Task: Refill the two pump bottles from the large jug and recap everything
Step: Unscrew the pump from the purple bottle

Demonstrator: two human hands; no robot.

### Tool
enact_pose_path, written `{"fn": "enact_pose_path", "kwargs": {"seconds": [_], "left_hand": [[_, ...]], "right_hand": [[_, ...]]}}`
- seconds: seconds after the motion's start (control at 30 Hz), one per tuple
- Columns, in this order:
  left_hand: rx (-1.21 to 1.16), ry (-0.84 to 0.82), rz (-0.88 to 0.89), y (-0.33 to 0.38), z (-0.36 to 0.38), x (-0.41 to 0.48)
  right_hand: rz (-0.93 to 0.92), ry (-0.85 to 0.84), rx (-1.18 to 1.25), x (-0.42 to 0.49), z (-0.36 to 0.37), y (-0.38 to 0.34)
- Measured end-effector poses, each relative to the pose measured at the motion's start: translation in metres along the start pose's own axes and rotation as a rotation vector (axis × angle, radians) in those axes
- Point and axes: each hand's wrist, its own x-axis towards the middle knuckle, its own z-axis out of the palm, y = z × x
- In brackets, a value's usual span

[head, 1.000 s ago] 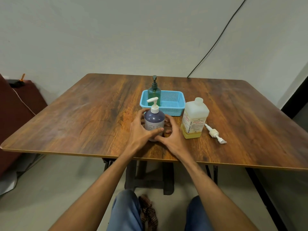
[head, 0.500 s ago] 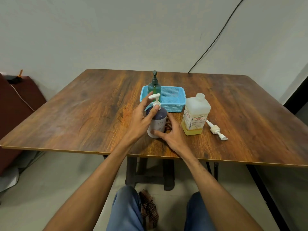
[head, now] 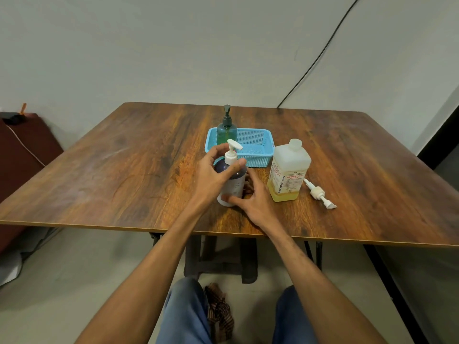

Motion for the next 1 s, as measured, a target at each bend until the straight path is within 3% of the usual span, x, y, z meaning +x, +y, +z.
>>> {"fn": "enact_pose_path", "kwargs": {"seconds": [0.1,0.33,0.53,0.8,1.0], "left_hand": [[-0.052,-0.074,0.016,-0.002,-0.007,-0.002],[0.022,0.109,0.067,0.0,-0.002,0.004],[-0.02,-0.083,0.057,-0.004,-0.002,0.003],[0.022,0.15,0.053,0.003,0.002,0.005],[0.009,-0.029,0.044,0.0,-0.004,0.001]], "right_hand": [[-0.007,0.003,0.002,0.0,0.0,0.001],[0.009,0.004,-0.002,0.001,0.001,0.0],[-0.008,0.007,-0.001,0.0,0.001,0.0],[0.017,0.005,0.0,0.0,0.0,0.0],[0.014,-0.005,0.002,-0.002,-0.001,-0.001]]}}
